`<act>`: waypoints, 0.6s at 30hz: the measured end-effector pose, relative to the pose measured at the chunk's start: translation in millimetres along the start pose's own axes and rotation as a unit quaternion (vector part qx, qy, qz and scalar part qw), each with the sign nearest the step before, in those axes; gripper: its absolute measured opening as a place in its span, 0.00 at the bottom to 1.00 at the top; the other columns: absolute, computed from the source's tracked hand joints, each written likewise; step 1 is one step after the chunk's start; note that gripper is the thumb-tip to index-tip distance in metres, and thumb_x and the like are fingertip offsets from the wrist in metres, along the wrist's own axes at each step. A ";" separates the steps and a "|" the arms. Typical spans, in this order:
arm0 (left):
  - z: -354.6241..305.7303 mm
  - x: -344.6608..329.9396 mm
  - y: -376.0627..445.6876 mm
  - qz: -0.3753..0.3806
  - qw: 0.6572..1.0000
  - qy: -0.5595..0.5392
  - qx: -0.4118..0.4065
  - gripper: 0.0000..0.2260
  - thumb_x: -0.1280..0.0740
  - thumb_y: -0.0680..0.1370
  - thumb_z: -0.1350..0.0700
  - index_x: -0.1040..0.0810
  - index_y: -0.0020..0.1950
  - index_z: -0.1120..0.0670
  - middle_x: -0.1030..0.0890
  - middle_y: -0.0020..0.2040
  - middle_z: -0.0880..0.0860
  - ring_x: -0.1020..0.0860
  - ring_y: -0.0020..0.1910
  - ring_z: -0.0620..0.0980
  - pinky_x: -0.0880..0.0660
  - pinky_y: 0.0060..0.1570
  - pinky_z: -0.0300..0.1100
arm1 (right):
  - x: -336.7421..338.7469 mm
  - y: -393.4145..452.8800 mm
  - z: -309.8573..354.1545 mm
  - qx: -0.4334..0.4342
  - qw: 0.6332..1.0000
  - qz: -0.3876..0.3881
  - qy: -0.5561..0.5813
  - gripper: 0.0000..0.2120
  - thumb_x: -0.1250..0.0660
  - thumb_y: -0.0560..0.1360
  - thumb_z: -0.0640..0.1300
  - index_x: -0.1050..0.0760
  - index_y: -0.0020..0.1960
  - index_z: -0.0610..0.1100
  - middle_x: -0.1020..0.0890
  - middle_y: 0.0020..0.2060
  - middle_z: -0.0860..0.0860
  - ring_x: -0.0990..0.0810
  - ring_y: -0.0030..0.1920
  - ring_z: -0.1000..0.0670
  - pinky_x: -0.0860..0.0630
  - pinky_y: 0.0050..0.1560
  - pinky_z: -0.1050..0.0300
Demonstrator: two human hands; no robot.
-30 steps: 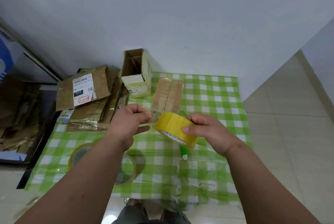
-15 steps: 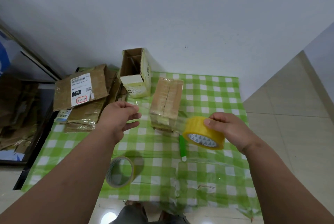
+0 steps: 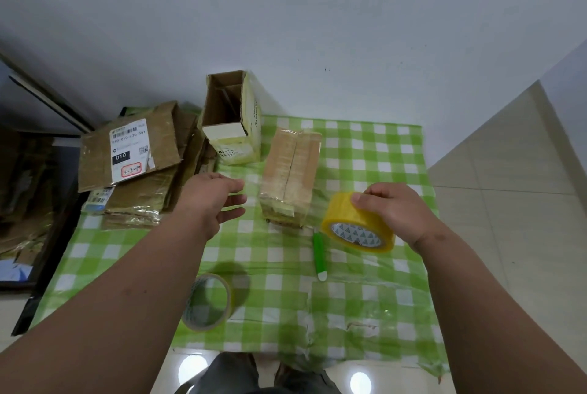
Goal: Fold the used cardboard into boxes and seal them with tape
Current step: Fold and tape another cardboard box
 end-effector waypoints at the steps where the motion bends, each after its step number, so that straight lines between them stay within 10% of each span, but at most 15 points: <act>1: 1.5 -0.5 1.6 0.000 1.000 0.000 0.006 0.04 0.30 0.77 0.65 0.25 0.48 0.59 0.20 0.46 0.56 0.19 0.41 0.53 0.19 0.42 0.51 | -1.1 1.4 -0.4 -0.006 1.000 0.002 -0.004 0.15 0.30 0.76 0.50 0.21 0.40 0.37 0.21 0.36 0.45 0.24 0.38 0.47 0.30 0.42 0.52; 8: 12.6 -2.4 9.6 0.004 0.999 0.002 0.051 0.12 0.30 0.76 0.66 0.25 0.58 0.60 0.20 0.50 0.58 0.19 0.42 0.54 0.18 0.42 0.52 | -14.8 11.3 -8.5 -0.042 0.998 0.016 -0.047 0.17 0.31 0.76 0.51 0.21 0.43 0.36 0.22 0.37 0.45 0.25 0.38 0.47 0.31 0.40 0.53; 18: 16.3 -17.6 5.4 0.025 0.993 0.094 0.063 0.04 0.30 0.75 0.62 0.23 0.46 0.60 0.23 0.43 0.57 0.22 0.43 0.54 0.18 0.43 0.52 | -50.2 28.0 1.5 -0.059 0.976 -0.016 -0.209 0.12 0.38 0.76 0.60 0.26 0.46 0.52 0.23 0.38 0.56 0.24 0.46 0.49 0.32 0.58 0.49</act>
Point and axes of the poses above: each hand's wrist, its own y-axis towards the middle knuckle, its own x-axis out of the back of the hand, z = x × y, the point moved 1 cm from there along y, towards the middle knuckle
